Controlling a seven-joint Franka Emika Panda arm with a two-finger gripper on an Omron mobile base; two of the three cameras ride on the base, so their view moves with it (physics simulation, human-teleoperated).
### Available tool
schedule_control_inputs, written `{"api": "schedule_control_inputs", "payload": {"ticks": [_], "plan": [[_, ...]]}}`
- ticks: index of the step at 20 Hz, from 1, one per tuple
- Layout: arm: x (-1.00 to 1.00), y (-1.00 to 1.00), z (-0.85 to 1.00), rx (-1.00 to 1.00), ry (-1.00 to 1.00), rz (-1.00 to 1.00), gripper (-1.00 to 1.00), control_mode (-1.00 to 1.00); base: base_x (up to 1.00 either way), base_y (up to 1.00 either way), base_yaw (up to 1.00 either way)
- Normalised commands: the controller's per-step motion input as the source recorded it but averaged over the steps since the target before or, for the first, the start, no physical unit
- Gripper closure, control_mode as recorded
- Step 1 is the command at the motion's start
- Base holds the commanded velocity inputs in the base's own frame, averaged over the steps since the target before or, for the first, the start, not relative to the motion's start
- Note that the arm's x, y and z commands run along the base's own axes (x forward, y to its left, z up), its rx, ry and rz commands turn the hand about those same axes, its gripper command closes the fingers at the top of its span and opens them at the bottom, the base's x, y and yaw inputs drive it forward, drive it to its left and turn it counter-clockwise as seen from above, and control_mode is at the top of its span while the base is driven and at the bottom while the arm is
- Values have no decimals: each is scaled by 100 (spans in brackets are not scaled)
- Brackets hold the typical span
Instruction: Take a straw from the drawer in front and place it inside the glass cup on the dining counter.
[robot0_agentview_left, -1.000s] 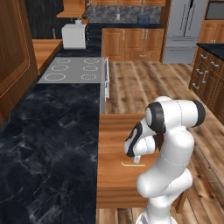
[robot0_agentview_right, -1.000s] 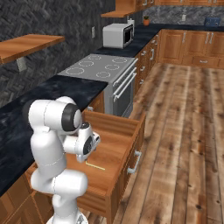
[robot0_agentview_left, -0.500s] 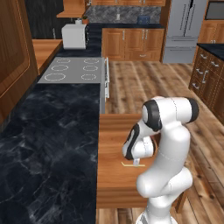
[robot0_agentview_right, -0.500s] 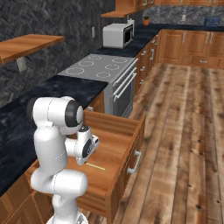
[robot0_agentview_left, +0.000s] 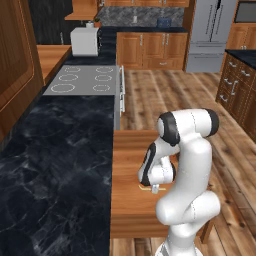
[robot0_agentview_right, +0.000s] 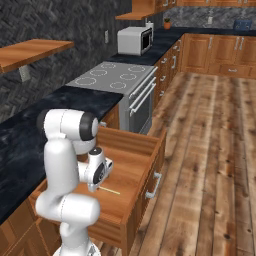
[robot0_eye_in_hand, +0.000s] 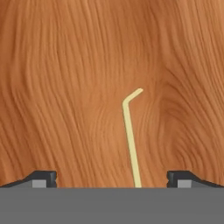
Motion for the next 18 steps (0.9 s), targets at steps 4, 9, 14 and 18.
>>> {"api": "schedule_control_inputs", "payload": {"ticks": [4, 9, 14, 18], "plan": [[0, 0, -23, 0, 0, 2, -100, -100, 0, 0, 0], [0, 0, -23, 0, 0, 2, -100, -100, 0, 0, 0], [0, 0, -23, 0, 0, 2, -100, -100, 0, 0, 0], [0, 1, -20, 0, 0, 1, -100, -100, 0, 0, 0]]}}
